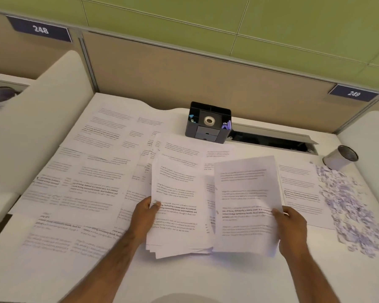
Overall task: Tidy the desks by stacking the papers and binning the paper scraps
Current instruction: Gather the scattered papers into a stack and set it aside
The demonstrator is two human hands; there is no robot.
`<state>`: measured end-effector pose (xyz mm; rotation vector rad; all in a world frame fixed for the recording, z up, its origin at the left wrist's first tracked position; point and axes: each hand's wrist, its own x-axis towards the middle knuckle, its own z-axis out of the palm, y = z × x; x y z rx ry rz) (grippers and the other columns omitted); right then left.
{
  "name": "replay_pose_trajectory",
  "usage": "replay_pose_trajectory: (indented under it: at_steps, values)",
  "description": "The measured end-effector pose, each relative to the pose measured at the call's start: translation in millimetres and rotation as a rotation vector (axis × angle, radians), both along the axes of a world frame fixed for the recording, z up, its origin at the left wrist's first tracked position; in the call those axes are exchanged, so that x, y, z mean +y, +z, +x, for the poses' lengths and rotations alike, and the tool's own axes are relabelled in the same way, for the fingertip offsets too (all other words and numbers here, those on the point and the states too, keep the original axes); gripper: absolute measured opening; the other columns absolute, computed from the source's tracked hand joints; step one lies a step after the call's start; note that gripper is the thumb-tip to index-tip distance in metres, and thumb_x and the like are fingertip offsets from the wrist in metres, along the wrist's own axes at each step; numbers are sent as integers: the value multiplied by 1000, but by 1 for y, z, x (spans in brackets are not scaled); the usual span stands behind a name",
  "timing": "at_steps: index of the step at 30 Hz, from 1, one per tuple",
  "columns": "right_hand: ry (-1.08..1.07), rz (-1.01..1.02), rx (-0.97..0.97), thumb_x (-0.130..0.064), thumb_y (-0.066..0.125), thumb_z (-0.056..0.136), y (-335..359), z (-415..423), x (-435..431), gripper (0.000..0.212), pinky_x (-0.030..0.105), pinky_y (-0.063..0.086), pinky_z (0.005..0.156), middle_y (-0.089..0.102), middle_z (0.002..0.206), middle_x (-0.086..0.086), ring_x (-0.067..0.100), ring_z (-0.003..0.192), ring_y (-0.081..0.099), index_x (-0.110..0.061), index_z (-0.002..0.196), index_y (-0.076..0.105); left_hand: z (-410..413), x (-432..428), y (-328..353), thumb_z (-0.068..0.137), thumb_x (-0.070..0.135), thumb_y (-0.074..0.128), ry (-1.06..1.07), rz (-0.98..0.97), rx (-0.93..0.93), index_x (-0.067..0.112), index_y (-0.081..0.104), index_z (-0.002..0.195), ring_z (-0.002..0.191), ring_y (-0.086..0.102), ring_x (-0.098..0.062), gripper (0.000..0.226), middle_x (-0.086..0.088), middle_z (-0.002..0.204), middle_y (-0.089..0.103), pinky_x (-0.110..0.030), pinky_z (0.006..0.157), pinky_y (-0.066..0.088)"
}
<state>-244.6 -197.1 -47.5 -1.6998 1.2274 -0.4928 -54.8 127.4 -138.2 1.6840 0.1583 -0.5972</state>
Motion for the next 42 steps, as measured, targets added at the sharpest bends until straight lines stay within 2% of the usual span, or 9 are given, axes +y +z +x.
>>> replay_pose_trajectory:
  at_steps: [5,10,18,25,28,32,35,38,42]
  values:
    - [70,87,16,-26,66,73,-21,27,30,15,43,54,70,74,76,5,29,71,66,-16,81,73,2,-1,2,103,26,58,-5,46,-9,19,71,108,91,73,-18,16,3,100,76,-37,84,59]
    - [131,-2,-1,-8,61,90,-17,54,45,14,31,48,64,71,77,4,28,73,65,-15,81,69,1,0,3,104,25,57,-33,72,-20,19,70,108,92,73,-19,16,4,98,76,-34,78,57]
    - [92,108,-77,-21,63,85,-2,63,-4,11,55,59,81,77,89,6,38,87,72,-16,87,73,-1,0,4,105,28,55,-52,111,3,17,70,110,97,71,-22,19,3,100,75,-32,80,56]
    - [265,149,65,-9,61,86,-41,80,42,9,38,54,72,75,87,10,28,77,67,-9,84,70,-3,-7,2,99,53,57,-55,141,17,12,74,99,87,74,-27,44,-7,90,78,-44,82,59]
    - [309,176,114,-6,59,86,-57,89,63,10,32,50,68,74,88,12,24,76,64,-4,84,68,-8,-13,6,96,43,66,-55,111,-7,20,74,109,93,74,-18,27,5,98,78,-36,84,58]
    - [439,234,192,-12,57,90,-65,98,68,18,38,59,83,75,99,4,22,90,71,-11,97,73,-13,-18,5,95,22,70,-97,93,-10,19,72,119,102,72,-20,24,2,112,76,-45,97,56]
    - [456,92,215,-22,60,95,-65,89,50,17,38,55,93,73,107,0,21,98,69,-13,104,72,-15,-25,8,97,15,67,-105,85,-17,16,70,123,103,71,-22,26,1,114,75,-46,99,55]
    - [399,-122,242,-23,67,95,-66,51,5,19,28,50,90,72,106,0,17,95,66,-11,110,69,-21,-37,17,98,14,66,-102,48,-16,21,70,119,100,71,-20,22,4,109,75,-43,94,56]
    - [350,-279,450,-33,70,92,-67,-8,-80,46,34,44,102,63,130,4,25,120,58,-17,133,58,-31,-61,38,98,14,67,-71,-17,-25,25,69,112,94,73,-17,18,10,101,76,-35,80,57]
